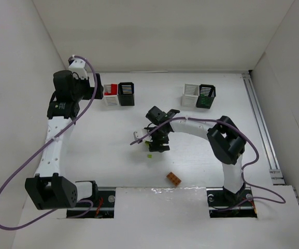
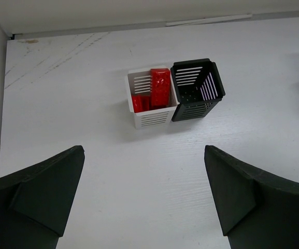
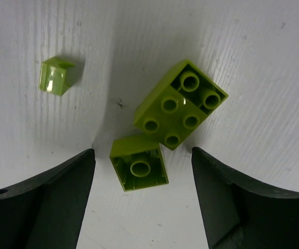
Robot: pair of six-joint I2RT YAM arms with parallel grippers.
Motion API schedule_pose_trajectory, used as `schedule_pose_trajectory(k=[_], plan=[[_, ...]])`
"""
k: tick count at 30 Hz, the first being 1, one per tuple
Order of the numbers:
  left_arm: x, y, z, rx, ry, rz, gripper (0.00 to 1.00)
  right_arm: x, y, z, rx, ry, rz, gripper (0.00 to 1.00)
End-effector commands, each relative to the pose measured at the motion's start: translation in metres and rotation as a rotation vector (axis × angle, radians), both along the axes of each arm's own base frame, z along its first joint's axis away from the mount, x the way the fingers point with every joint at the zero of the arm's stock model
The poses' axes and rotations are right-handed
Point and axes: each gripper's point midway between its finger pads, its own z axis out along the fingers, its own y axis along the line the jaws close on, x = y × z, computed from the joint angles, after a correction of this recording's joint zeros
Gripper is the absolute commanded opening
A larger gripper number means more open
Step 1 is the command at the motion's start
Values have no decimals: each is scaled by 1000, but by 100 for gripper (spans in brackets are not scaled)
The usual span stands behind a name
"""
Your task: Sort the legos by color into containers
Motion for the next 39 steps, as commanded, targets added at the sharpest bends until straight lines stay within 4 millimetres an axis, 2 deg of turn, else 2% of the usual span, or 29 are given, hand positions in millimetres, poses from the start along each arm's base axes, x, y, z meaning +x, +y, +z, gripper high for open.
schedule_pose_trajectory(k=[1, 6, 8, 9, 12, 14, 16, 18, 19, 20, 21, 22, 23, 24, 25, 26, 27, 28, 29, 30, 31, 32, 34, 35, 36, 38, 39], plan=[[6, 2, 21, 9, -71, 0, 100, 4, 13, 7, 7, -26, 29, 78], [6, 2, 21, 9, -71, 0, 100, 3, 13, 4, -1, -11, 11, 53], [8, 2, 13, 9, -53, 0, 100, 2, 14, 4, -8, -19, 17, 43], [8, 2, 13, 9, -53, 0, 100, -1, 12, 1, -16, -12, 17, 40], [9, -1, 10, 3, -44, -13, 100, -1, 7, 9, -28, -23, 1, 31], [10, -3, 15, 8, -56, -31, 100, 1, 7, 25, -18, -37, -25, 26], [8, -6, 13, 11, -50, -53, 100, 7, -1, 53, 19, -46, -78, 25], [6, -8, 10, 7, -55, -65, 100, 28, -11, 90, 91, -85, -162, 24], [8, -11, 13, -6, -68, -76, 100, 35, -16, 101, 109, -86, -194, 23], [8, -13, 10, -21, -63, -80, 100, 53, -31, 109, 119, -96, -260, 23], [11, -15, 2, -37, -41, -85, 100, 79, -44, 131, 158, -129, -345, 23], [12, -21, -1, -38, -21, -99, 100, 85, -40, 144, 187, -146, -364, 23], [14, -28, -1, -39, -19, -116, 100, 99, -47, 150, 202, -154, -417, 23], [13, -32, -3, -39, -9, -127, 100, 128, -65, 171, 252, -188, -498, 23], [13, -32, -3, -39, -9, -127, 100, 144, -73, 171, 269, -175, -583, 23], [14, -41, 3, -46, -35, -161, 100, 159, -81, 178, 294, -188, -638, 23], [13, -41, -2, -47, -24, -161, 100, 180, -100, 186, 319, -209, -714, 23], [14, -42, 1, -41, -39, -173, 100, 197, -106, 205, 366, -245, -757, 23], [14, -47, 1, -32, -41, -190, 100, 208, -111, 202, 382, -228, -819, 23], [14, -47, -6, -33, -18, -190, 100, 222, -118, 209, 405, -259, -863, 23], [15, -51, 2, -18, -29, -205, 100, 237, -132, 220, 432, -292, -911, 23], [20, -50, -6, 0, -5, -213, 100, 246, -136, 216, 446, -278, -956, 23], [19, -59, -11, -3, 28, -255, 100, 261, -145, 218, 461, -288, -1009, 23], [21, -60, -11, -6, 28, -263, 100, 269, -150, 229, 487, -304, -1032, 23], [24, -61, -11, -16, 32, -259, 100, 274, -148, 220, 488, -279, -1059, 23], [23, -63, -10, -22, 32, -272, 100, 278, -158, 219, 506, -256, -1086, 23], [22, -65, -10, -25, 32, -280, 100, 279, -156, 212, 505, -236, -1090, 23]])
